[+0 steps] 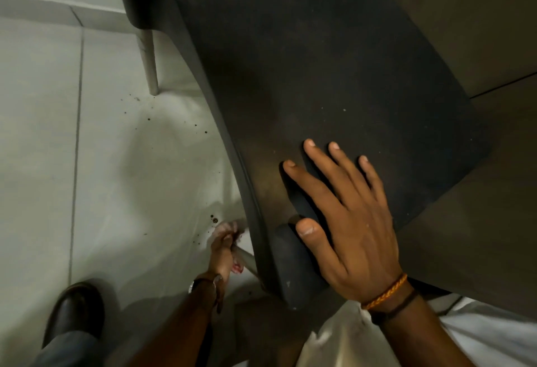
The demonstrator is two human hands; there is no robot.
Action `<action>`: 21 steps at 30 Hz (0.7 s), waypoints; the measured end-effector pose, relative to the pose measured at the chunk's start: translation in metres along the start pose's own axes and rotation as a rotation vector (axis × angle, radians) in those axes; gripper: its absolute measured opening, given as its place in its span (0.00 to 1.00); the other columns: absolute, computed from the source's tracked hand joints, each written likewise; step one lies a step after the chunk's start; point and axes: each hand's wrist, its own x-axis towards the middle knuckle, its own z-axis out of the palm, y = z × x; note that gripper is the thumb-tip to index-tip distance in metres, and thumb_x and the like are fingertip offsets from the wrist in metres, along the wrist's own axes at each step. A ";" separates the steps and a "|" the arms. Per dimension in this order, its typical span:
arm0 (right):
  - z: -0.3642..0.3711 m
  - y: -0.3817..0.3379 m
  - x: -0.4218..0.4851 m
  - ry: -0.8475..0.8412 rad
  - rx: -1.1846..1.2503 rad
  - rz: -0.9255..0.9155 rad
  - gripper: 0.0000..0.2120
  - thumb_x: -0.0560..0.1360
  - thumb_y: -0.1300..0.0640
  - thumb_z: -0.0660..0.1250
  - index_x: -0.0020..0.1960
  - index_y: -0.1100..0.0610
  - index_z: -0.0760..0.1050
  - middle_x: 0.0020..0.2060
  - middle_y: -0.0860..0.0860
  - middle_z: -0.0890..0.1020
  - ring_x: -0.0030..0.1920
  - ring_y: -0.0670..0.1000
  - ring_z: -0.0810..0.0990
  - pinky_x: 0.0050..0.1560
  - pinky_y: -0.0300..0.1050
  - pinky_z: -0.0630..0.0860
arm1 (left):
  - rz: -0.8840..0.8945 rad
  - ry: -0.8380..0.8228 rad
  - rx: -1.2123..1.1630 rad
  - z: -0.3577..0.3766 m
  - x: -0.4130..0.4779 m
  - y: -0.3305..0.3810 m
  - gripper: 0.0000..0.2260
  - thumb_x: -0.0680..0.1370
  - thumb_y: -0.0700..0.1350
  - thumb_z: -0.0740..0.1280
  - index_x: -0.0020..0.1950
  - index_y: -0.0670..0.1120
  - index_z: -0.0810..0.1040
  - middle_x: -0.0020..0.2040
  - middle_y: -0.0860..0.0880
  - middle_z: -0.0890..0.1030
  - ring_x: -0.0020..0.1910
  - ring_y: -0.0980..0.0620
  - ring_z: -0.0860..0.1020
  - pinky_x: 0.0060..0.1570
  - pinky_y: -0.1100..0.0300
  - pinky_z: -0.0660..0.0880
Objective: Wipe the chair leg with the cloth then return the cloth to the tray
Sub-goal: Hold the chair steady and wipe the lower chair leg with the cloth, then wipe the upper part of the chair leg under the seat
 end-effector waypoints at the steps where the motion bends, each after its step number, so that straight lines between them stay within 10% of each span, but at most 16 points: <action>1: 0.001 0.002 0.000 0.000 -0.010 0.000 0.29 0.86 0.34 0.44 0.83 0.41 0.63 0.85 0.48 0.64 0.86 0.53 0.58 0.83 0.66 0.53 | 0.012 0.005 0.010 0.002 -0.013 0.007 0.17 0.87 0.47 0.57 0.71 0.41 0.76 0.64 0.34 0.81 0.52 0.39 0.81 0.55 0.46 0.79; 5: 0.001 0.005 0.001 -0.039 -0.048 0.008 0.29 0.86 0.35 0.45 0.84 0.41 0.61 0.86 0.48 0.62 0.86 0.54 0.58 0.83 0.67 0.53 | 0.044 0.019 -0.089 0.001 -0.086 0.014 0.14 0.86 0.47 0.59 0.69 0.49 0.78 0.63 0.45 0.85 0.61 0.43 0.83 0.66 0.42 0.77; 9: -0.005 0.003 0.000 -0.115 -0.062 0.015 0.28 0.87 0.36 0.45 0.85 0.40 0.56 0.86 0.48 0.61 0.86 0.55 0.58 0.83 0.68 0.53 | 0.125 -0.025 -0.146 0.012 -0.159 0.032 0.13 0.86 0.46 0.58 0.66 0.58 0.77 0.54 0.63 0.88 0.51 0.61 0.86 0.41 0.66 0.82; 16: -0.021 -0.009 0.008 -0.257 -0.036 0.087 0.28 0.85 0.38 0.51 0.84 0.44 0.60 0.85 0.50 0.62 0.85 0.60 0.60 0.82 0.71 0.52 | 0.147 -0.169 -0.118 -0.013 -0.217 0.078 0.15 0.85 0.34 0.58 0.70 0.41 0.78 0.64 0.43 0.84 0.63 0.41 0.82 0.68 0.43 0.77; 21: -0.033 -0.029 0.062 -0.231 0.146 0.117 0.30 0.84 0.36 0.50 0.85 0.41 0.54 0.87 0.47 0.54 0.87 0.56 0.50 0.84 0.69 0.47 | 0.252 -0.086 -0.276 -0.071 -0.202 0.142 0.18 0.83 0.36 0.57 0.71 0.34 0.76 0.64 0.34 0.82 0.49 0.44 0.81 0.45 0.55 0.76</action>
